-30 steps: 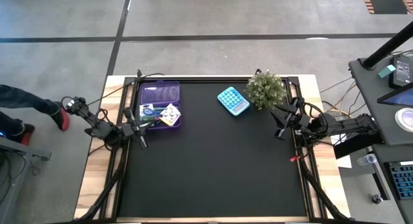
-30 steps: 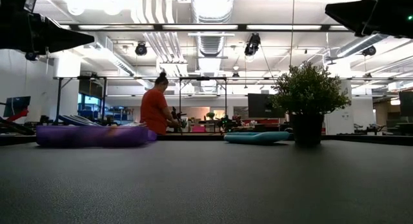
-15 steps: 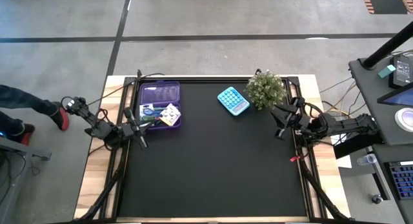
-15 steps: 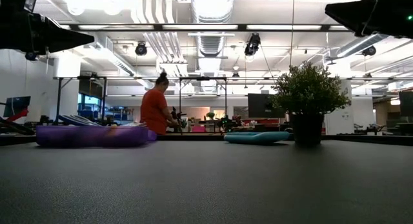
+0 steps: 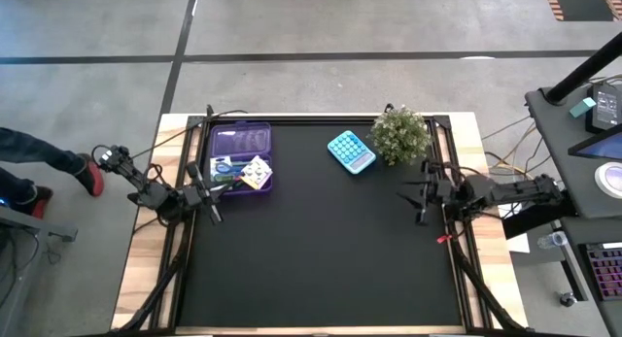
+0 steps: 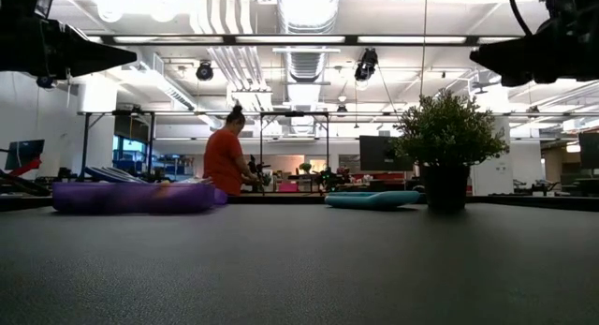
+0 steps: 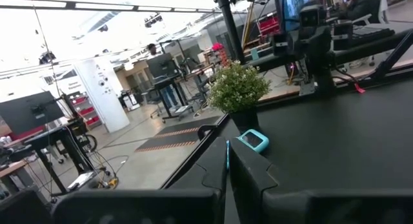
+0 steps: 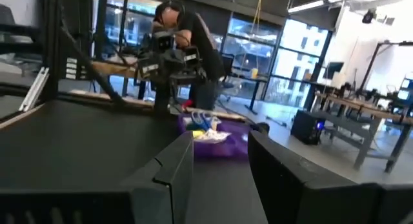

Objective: Pack school essentials
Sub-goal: Return to Home Position

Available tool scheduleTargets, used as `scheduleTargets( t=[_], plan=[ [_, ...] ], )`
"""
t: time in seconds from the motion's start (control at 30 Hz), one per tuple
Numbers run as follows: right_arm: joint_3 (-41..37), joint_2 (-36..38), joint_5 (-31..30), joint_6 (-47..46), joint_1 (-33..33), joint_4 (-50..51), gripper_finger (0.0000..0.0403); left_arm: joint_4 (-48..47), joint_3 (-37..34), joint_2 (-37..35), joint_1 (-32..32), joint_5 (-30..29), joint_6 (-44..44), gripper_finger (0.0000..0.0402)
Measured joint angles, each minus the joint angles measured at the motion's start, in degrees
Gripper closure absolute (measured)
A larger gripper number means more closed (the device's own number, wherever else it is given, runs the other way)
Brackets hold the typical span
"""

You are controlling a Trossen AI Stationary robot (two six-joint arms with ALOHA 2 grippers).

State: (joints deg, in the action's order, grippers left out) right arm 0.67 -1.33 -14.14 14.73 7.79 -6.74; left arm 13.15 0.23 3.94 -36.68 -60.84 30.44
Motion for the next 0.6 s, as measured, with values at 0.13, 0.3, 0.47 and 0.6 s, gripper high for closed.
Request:
scheduleTargets(
  t=[0.13,0.3,0.47,0.6],
  plan=[
    [0.0,1.3,0.2,-1.1,-1.0,4.0,0.0266,0.0,0.0,0.0,0.0,0.0,0.0,0.0402],
    [0.0,1.0,0.7,-4.3,-3.1,4.1,0.0266,0.0,0.0,0.0,0.0,0.0,0.0,0.0402],
    [0.0,1.2,0.6,-8.2,-4.1,4.1,0.0266,0.0,0.0,0.0,0.0,0.0,0.0,0.0402],
    [0.0,0.2,0.7,-11.3,-4.1,4.1,0.0266,0.0,0.0,0.0,0.0,0.0,0.0,0.0402]
  ],
)
